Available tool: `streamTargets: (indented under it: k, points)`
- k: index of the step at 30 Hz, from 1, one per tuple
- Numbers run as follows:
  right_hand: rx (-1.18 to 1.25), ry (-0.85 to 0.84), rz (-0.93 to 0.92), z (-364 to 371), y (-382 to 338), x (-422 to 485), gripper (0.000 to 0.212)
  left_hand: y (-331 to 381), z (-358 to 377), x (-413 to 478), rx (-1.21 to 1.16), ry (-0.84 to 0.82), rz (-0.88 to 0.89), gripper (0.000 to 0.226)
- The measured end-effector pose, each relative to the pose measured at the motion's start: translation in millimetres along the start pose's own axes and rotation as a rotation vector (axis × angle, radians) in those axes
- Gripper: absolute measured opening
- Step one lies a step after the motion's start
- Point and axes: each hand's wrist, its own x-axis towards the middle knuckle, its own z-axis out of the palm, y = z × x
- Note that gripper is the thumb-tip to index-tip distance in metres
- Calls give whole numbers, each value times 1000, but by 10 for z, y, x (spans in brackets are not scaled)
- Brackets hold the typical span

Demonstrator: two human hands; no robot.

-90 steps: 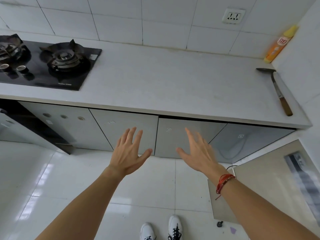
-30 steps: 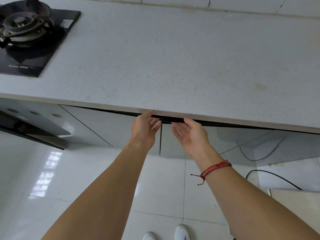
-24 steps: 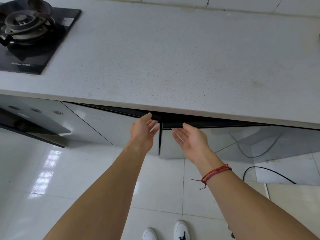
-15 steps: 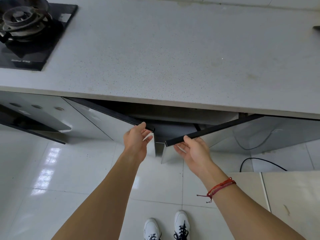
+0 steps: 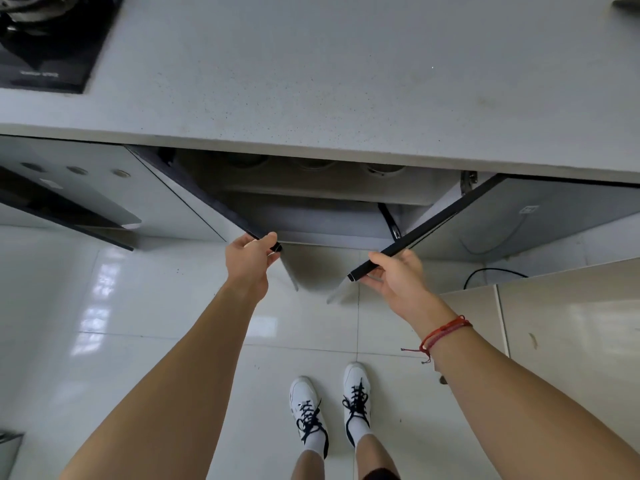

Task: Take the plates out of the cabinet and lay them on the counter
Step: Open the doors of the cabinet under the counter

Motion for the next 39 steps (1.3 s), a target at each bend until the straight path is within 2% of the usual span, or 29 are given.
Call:
streamTargets:
  k: [2,5,9,17,21,30,32,35,39]
  points:
    - [-64,35,-19,-87,20,-105,43,-60,-127,0,16,-7,14,11]
    - [-203,114,-42,-257,58,-227,50,-140,-350,5,69,29,19,26]
    - [-317,170,-41,-548,70,-382,45,-199,-624,-69,116,85,30,45]
    - [-626,343,-98,-1110,90,-667,42,-235,-1111,-266,281,259,75,29]
    - [-785,393,-140,-1226,100,-742,52,-250,-1237,-307,311,286,101,28]
    - [-993,445,-193,-1208,97,-797,35,-266,-1267,-331,310,262,109,33]
    - [-1069,463,-198,-1152,88,-830,47,-271,-1267,-336,314,262,116,33]
    - [-1327,480,-324,-1011,87,-858,80,-271,-1269,-340,317,257,124,32]
    - [-1448,416,-500,-670,58,-864,79,-275,-1301,-337,323,247,131,30]
